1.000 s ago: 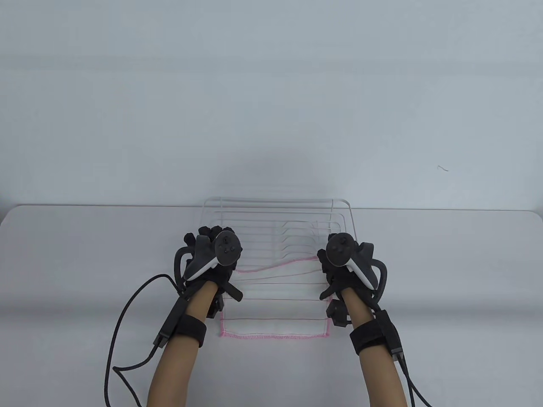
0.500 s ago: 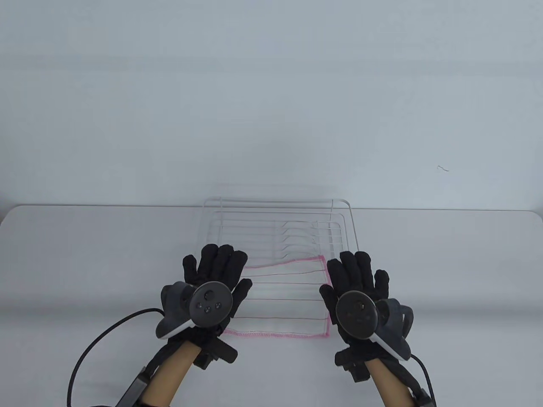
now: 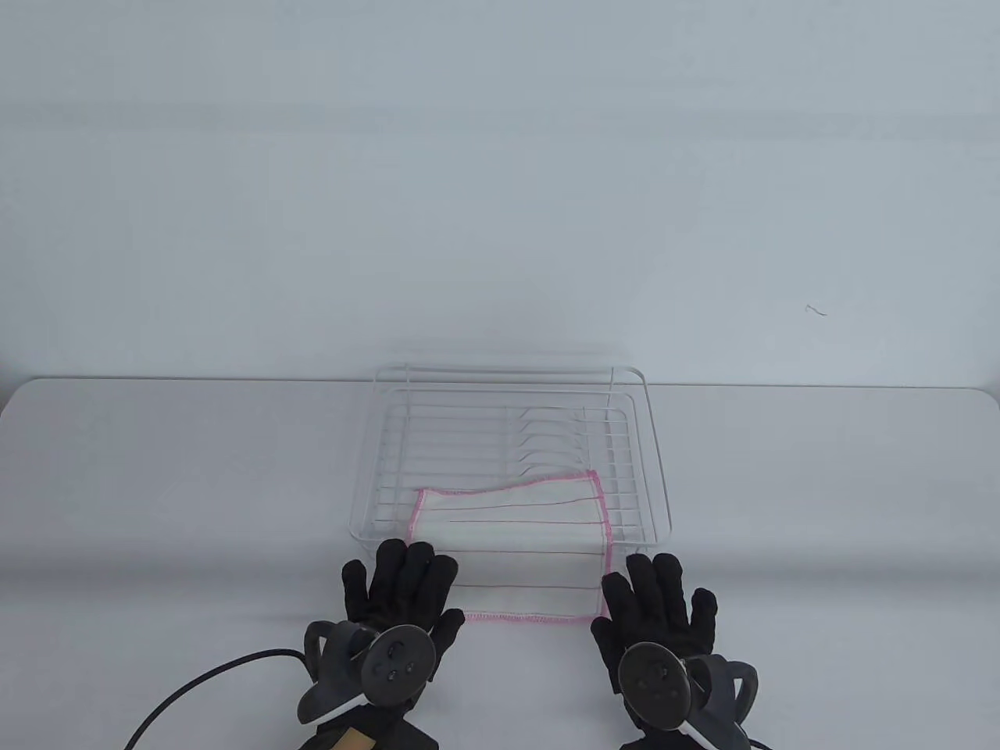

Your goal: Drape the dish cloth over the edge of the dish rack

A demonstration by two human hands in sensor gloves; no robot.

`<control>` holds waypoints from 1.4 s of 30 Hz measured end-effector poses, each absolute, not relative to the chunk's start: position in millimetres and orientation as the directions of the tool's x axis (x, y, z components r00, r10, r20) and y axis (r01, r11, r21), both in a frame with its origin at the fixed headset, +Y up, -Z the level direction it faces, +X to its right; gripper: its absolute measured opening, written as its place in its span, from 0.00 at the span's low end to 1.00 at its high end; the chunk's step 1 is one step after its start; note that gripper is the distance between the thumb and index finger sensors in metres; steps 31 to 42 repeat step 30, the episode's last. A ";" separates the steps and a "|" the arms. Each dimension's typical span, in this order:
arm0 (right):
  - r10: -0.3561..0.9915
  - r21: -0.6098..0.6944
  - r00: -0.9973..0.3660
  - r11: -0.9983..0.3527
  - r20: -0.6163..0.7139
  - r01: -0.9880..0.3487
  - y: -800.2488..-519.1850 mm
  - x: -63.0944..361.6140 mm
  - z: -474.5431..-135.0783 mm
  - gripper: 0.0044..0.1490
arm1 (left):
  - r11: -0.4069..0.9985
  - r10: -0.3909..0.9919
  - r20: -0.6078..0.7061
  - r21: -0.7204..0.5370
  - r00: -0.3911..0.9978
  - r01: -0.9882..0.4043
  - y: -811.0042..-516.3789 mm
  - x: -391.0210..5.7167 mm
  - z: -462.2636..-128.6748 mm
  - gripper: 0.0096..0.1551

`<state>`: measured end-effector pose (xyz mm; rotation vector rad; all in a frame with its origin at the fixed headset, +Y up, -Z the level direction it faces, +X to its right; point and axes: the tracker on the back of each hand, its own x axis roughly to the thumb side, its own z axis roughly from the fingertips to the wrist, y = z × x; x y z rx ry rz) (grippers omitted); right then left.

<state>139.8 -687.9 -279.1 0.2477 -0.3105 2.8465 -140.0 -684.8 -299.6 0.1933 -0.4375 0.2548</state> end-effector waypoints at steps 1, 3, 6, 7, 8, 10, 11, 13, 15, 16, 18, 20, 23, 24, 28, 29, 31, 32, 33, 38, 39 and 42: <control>0.252 -0.173 -0.947 -0.942 0.196 -0.287 -690.7 140.0 -279.8 0.34 | 0.948 0.208 0.448 0.125 0.869 -0.291 -687.3 -140.2 -300.4 0.34; 0.261 -0.137 -0.945 -0.947 0.196 -0.290 -691.6 140.4 -280.0 0.35 | 0.954 0.211 0.440 0.102 0.873 -0.282 -688.7 -141.3 -302.4 0.34; 0.266 -0.154 -0.943 -0.942 0.201 -0.298 -691.7 140.5 -279.1 0.34 | 0.951 0.205 0.443 0.121 0.873 -0.285 -688.5 -142.3 -302.1 0.34; 0.271 -0.151 -0.941 -0.941 0.203 -0.304 -692.0 140.2 -278.7 0.34 | 0.951 0.215 0.442 0.110 0.871 -0.290 -689.1 -142.3 -301.8 0.34; 0.272 -0.152 -0.940 -0.940 0.205 -0.305 -692.0 139.9 -278.7 0.34 | 0.950 0.220 0.444 0.103 0.869 -0.293 -689.0 -142.0 -301.5 0.34; 0.268 -0.145 -0.941 -0.943 0.208 -0.301 -692.7 138.9 -279.0 0.34 | 0.950 0.222 0.444 0.101 0.868 -0.295 -689.1 -141.6 -301.2 0.34; 0.269 -0.140 -0.940 -0.943 0.210 -0.301 -693.0 138.5 -279.3 0.34 | 0.953 0.218 0.445 0.096 0.868 -0.289 -689.4 -141.0 -301.4 0.34; 0.277 -0.131 -0.937 -0.942 0.212 -0.308 -693.0 138.4 -279.7 0.34 | 0.954 0.218 0.445 0.090 0.869 -0.286 -690.0 -140.7 -301.4 0.34; 0.281 -0.128 -0.936 -0.942 0.213 -0.312 -692.6 138.6 -279.8 0.35 | 0.953 0.222 0.448 0.086 0.866 -0.289 -689.8 -140.2 -301.1 0.34; 0.283 -0.127 -0.935 -0.941 0.214 -0.314 -692.6 139.0 -279.9 0.34 | 0.953 0.224 0.448 0.084 0.866 -0.290 -689.9 -140.1 -301.0 0.34; 0.290 -0.125 -0.933 -0.939 0.214 -0.320 -692.8 139.8 -279.9 0.34 | 0.953 0.224 0.450 0.084 0.865 -0.290 -690.0 -140.0 -300.8 0.34; 0.294 -0.120 -0.932 -0.939 0.212 -0.323 -692.9 140.2 -279.6 0.34 | 0.953 0.223 0.450 0.086 0.865 -0.290 -690.9 -140.1 -300.9 0.34; 0.296 -0.116 -0.932 -0.939 0.210 -0.324 -692.9 140.5 -279.0 0.34 | 0.952 0.227 0.450 0.083 0.863 -0.294 -691.4 -140.0 -300.5 0.34; 0.296 -0.115 -0.932 -0.939 0.210 -0.324 -692.9 140.6 -278.9 0.34 | 0.952 0.229 0.450 0.080 0.863 -0.295 -691.4 -139.9 -300.3 0.34; 0.298 -0.110 -0.931 -0.939 0.210 -0.326 -693.0 140.7 -279.2 0.34 | 0.951 0.233 0.452 0.078 0.861 -0.299 -691.6 -140.1 -300.5 0.34; 0.298 -0.107 -0.931 -0.940 0.209 -0.325 -693.2 140.6 -279.1 0.34 | 0.951 0.235 0.451 0.077 0.861 -0.300 -691.8 -140.2 -300.6 0.34; 0.298 -0.103 -0.932 -0.941 0.208 -0.324 -692.9 140.5 -278.7 0.34 | 0.951 0.238 0.450 0.073 0.861 -0.302 -692.0 -140.3 -300.5 0.34; 0.298 -0.103 -0.932 -0.941 0.208 -0.324 -692.9 140.5 -278.7 0.34 | 0.951 0.238 0.450 0.073 0.861 -0.302 -692.0 -140.3 -300.5 0.34; 0.298 -0.103 -0.932 -0.941 0.208 -0.324 -692.9 140.5 -278.7 0.34 | 0.951 0.238 0.450 0.073 0.861 -0.302 -692.0 -140.3 -300.5 0.34; 0.298 -0.103 -0.932 -0.941 0.208 -0.324 -692.9 140.5 -278.7 0.34 | 0.951 0.238 0.450 0.073 0.861 -0.302 -692.0 -140.3 -300.5 0.34; 0.298 -0.103 -0.932 -0.941 0.208 -0.324 -692.9 140.5 -278.7 0.34 | 0.951 0.238 0.450 0.073 0.861 -0.302 -692.0 -140.3 -300.5 0.34; 0.298 -0.103 -0.932 -0.941 0.208 -0.324 -692.9 140.5 -278.7 0.34 | 0.951 0.238 0.450 0.073 0.861 -0.302 -692.0 -140.3 -300.5 0.34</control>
